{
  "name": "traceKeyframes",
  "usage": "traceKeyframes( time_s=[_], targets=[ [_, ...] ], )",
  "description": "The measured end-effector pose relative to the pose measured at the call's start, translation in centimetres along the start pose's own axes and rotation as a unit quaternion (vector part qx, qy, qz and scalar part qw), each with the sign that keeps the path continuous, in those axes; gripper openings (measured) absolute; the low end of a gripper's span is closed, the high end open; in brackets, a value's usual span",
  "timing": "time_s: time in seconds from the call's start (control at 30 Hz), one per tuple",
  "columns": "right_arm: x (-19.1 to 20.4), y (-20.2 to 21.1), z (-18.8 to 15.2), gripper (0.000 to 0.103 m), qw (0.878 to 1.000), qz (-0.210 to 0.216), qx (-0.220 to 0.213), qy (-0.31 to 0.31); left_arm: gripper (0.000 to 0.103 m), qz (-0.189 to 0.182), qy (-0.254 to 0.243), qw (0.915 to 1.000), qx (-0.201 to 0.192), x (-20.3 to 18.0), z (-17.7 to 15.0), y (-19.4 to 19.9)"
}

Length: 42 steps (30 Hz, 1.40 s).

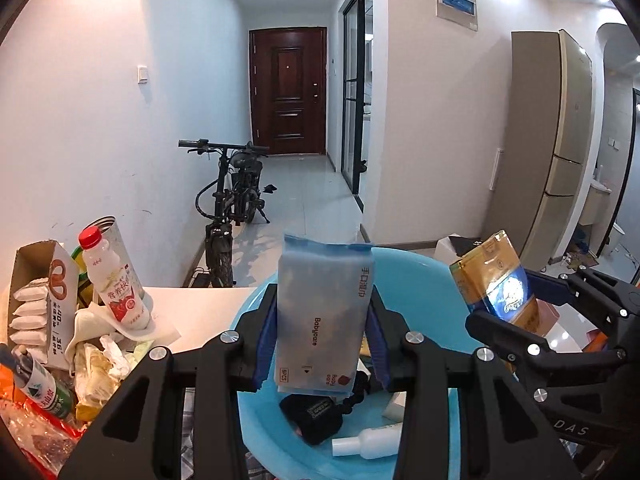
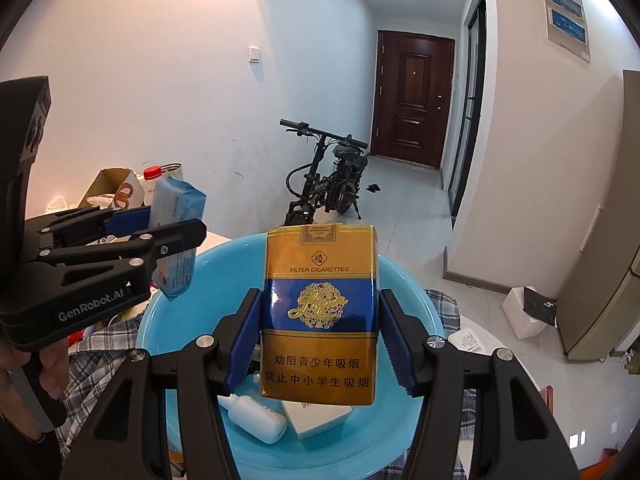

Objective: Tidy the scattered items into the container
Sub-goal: 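Carry the wet-wipe pack over the basin and release it with the left gripper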

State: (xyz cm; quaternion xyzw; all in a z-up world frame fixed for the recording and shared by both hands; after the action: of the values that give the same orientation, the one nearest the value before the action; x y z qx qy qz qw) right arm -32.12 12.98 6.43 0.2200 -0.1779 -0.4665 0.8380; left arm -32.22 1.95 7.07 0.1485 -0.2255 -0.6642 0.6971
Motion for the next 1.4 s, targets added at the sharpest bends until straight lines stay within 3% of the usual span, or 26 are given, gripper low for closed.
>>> traceKeyframes(
  time_s=[1.4],
  targets=[
    [-0.3, 2.2, 1.0, 0.06, 1.0, -0.014, -0.026, 0.003, 0.038, 0.008, -0.011, 0.9999, 0.001, 0.2, -0.1, -0.1]
  ],
)
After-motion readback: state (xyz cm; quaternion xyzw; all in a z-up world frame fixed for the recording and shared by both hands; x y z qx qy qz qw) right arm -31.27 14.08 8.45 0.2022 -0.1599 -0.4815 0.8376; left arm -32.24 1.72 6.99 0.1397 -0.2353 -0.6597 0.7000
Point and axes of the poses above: each gripper's, at about its wrist camera, not at the fingertips, and y roughly against the way its jaws point, x to its left, z to its top, the point moved 9 cm from there along -y, roughly the way its jaws point, and after that the axes turned 14 degrees about z, right-handed, at the moved point
